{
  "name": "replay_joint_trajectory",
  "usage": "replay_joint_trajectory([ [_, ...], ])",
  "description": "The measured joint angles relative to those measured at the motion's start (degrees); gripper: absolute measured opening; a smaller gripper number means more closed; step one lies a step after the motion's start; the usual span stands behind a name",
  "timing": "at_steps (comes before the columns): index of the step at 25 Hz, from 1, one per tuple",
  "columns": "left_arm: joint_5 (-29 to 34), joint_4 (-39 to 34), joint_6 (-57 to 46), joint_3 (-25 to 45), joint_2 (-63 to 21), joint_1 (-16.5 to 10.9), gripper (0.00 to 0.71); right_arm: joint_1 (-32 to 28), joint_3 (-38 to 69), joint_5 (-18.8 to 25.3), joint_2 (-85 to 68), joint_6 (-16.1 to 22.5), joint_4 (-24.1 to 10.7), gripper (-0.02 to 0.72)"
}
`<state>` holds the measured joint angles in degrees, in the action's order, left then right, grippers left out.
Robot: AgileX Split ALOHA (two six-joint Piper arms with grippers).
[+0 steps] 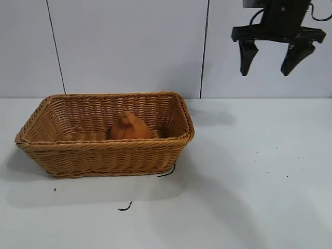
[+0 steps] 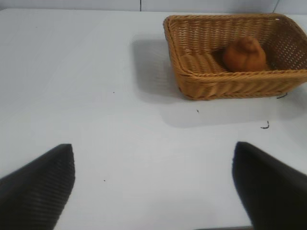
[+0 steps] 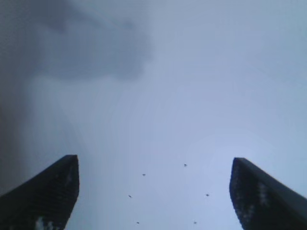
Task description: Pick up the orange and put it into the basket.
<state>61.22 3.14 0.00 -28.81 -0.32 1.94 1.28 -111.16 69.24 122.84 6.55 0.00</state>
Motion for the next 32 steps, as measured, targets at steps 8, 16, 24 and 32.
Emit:
replay_joint_trajectory([
  [8, 0.0, 0.0, 0.0, 0.0, 0.0, 0.0, 0.639, 0.1, 16.0, -0.1, -10.4, -1.4, 1.2, 0.61],
  [16, 0.0, 0.0, 0.0, 0.0, 0.0, 0.0, 0.639, 0.1, 41.4, 0.0, -35.0, -2.2, 3.6, 0.61],
  [24, 0.0, 0.0, 0.0, 0.0, 0.0, 0.0, 0.639, 0.1, 63.2, 0.1, -63.4, -4.8, 3.7, 0.61],
  [32, 0.0, 0.0, 0.0, 0.0, 0.0, 0.0, 0.639, 0.1, 79.8, -7.8, -94.4, -7.6, 3.7, 0.61],
])
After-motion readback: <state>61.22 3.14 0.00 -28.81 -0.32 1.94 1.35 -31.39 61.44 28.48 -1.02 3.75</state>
